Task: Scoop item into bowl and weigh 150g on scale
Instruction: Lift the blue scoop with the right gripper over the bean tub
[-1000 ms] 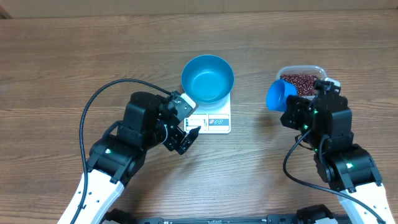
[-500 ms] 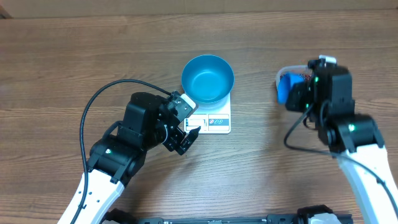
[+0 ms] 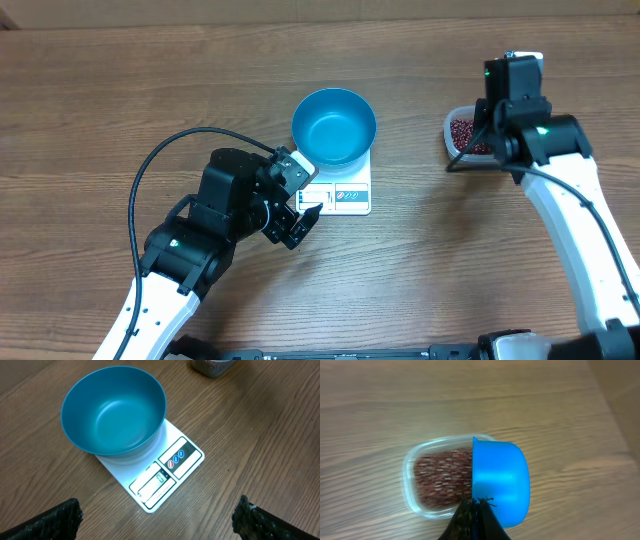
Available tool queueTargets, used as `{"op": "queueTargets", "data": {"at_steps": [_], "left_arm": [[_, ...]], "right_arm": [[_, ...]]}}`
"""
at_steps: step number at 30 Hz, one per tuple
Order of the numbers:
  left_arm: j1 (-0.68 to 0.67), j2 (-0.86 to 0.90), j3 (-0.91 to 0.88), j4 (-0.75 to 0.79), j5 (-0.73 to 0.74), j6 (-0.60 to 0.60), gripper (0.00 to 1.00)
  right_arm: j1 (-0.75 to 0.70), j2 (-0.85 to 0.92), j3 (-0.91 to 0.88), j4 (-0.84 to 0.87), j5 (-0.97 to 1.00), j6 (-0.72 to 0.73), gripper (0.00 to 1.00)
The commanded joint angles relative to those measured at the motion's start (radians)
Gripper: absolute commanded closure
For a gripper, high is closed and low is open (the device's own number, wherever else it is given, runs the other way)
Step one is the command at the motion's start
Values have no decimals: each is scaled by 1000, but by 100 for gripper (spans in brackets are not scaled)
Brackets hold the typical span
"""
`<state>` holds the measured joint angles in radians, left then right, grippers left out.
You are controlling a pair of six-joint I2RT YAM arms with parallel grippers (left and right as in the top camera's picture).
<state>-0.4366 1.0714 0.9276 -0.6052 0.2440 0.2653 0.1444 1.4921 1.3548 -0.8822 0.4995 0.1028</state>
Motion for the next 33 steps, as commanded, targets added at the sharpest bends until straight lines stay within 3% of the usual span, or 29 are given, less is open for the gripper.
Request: {"op": "queueTargets", "data": {"at_steps": [1, 19, 33], "left_arm": [[5, -13, -9, 3, 15, 8, 1], [5, -13, -9, 3, 15, 8, 0], [5, -13, -9, 3, 15, 8, 0]], "right_arm": [[-5, 43, 29, 13, 156, -8, 96], [-5, 180, 28, 115, 135, -76, 96], [-5, 242, 27, 148, 127, -205, 96]]}}
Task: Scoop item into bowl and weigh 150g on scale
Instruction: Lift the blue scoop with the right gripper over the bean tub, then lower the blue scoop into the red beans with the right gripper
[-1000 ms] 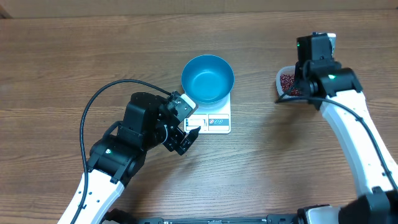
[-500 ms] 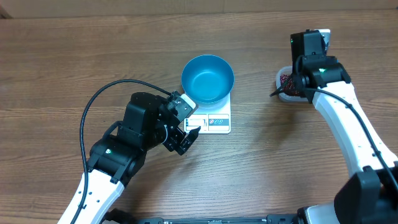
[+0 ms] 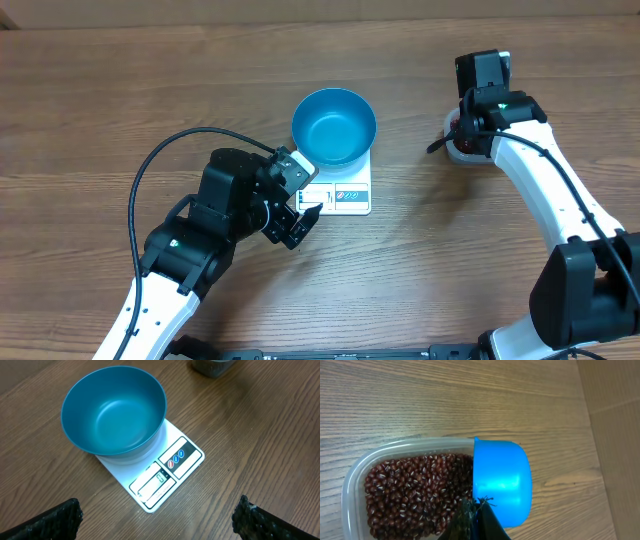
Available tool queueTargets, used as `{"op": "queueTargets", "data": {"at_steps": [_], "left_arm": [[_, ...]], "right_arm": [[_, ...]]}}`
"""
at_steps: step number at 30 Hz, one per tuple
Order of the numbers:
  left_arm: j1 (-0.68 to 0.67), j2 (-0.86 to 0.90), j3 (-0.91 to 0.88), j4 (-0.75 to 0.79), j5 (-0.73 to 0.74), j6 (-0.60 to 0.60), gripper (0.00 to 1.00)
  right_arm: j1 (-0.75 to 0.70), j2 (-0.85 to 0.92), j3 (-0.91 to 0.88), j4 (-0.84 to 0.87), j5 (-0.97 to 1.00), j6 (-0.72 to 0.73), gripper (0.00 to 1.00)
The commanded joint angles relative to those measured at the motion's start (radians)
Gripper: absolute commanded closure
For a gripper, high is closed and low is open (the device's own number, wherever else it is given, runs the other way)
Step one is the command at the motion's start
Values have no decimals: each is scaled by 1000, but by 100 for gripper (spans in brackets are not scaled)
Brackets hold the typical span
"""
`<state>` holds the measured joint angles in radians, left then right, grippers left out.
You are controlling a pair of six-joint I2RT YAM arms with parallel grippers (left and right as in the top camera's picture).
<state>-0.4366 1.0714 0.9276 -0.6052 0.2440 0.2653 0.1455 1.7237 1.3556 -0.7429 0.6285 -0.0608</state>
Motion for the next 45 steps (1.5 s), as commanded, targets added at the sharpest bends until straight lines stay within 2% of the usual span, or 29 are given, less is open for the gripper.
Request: {"op": "queueTargets", "data": {"at_steps": [1, 6, 13, 33, 45], "left_arm": [[5, -13, -9, 3, 15, 8, 0], [5, -13, -9, 3, 15, 8, 0], [5, -13, -9, 3, 15, 8, 0], [5, -13, -9, 3, 15, 8, 0], [5, -13, -9, 0, 15, 8, 1]], "right_arm": [[-6, 11, 27, 10, -14, -50, 96], [-6, 29, 26, 12, -99, -48, 96], [-6, 77, 25, 12, -99, -45, 96], [-6, 79, 25, 18, -121, -53, 96], [6, 79, 26, 24, -42, -232, 96]]}}
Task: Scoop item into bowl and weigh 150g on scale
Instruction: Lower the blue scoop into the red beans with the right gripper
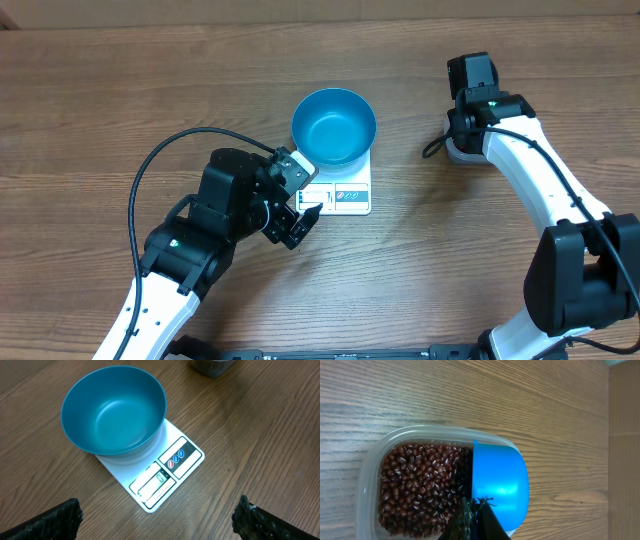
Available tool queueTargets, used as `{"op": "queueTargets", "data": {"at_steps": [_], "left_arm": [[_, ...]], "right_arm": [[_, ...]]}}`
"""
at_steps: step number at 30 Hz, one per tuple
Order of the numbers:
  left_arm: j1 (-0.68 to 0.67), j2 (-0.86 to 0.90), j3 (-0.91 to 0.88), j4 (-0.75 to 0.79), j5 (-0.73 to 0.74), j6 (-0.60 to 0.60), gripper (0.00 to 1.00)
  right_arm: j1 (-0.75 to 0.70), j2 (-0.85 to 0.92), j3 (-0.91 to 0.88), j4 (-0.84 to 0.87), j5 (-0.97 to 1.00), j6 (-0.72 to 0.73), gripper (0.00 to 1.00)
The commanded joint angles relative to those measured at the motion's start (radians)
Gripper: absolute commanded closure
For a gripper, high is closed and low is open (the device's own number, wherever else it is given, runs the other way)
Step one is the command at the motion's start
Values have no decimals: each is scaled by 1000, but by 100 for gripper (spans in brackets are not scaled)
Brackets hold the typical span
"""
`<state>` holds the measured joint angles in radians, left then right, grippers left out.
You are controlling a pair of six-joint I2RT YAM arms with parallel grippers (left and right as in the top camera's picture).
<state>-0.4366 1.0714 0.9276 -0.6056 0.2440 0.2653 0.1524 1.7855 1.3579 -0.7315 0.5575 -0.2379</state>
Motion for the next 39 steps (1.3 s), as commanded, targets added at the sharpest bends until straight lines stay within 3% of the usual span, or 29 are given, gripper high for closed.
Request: {"op": "queueTargets", "data": {"at_steps": [1, 20, 39], "left_arm": [[5, -13, -9, 0, 15, 8, 1], [4, -13, -9, 0, 15, 8, 1], [4, -13, -9, 0, 15, 8, 0]], "right_arm": [[-1, 17, 24, 13, 29, -64, 96], [90, 17, 24, 101, 211, -135, 96], [92, 17, 23, 38, 151, -68, 96]]}}
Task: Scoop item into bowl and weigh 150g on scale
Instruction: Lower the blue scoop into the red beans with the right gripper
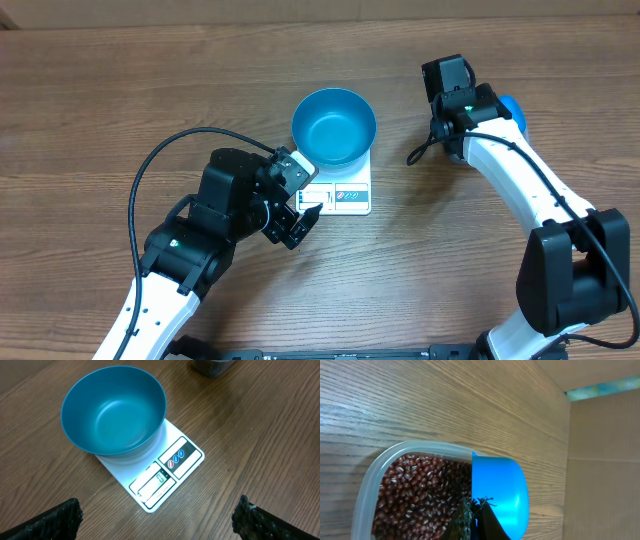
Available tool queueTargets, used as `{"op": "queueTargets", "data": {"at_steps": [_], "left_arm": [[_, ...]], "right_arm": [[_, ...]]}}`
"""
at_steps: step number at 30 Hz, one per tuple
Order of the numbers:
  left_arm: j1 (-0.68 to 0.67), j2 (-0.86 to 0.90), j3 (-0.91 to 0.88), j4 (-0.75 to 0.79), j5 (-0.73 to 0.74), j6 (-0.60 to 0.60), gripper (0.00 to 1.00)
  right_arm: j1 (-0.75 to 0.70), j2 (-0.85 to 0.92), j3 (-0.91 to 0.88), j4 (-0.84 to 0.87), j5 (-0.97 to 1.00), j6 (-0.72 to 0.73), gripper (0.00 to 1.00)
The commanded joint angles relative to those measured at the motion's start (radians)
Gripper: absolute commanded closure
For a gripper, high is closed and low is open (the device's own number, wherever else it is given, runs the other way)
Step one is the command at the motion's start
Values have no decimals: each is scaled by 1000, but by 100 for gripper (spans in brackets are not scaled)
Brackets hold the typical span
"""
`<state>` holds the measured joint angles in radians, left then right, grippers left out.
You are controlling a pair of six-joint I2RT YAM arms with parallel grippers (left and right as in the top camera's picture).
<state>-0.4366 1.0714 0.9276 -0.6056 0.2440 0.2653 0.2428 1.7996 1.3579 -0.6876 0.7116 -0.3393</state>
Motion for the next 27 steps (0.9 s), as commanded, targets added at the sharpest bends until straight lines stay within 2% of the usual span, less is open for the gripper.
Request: {"op": "queueTargets", "data": {"at_steps": [1, 13, 17, 27], "left_arm": [[4, -13, -9, 0, 15, 8, 1], [4, -13, -9, 0, 15, 8, 0], [4, -13, -9, 0, 15, 8, 1], [4, -13, -9, 0, 15, 8, 1]], "right_arm": [[2, 3, 23, -13, -2, 40, 96], [-61, 3, 21, -64, -15, 71, 96], [-80, 3, 19, -69, -108, 85, 96], [-82, 3, 9, -78, -182, 109, 96]]}}
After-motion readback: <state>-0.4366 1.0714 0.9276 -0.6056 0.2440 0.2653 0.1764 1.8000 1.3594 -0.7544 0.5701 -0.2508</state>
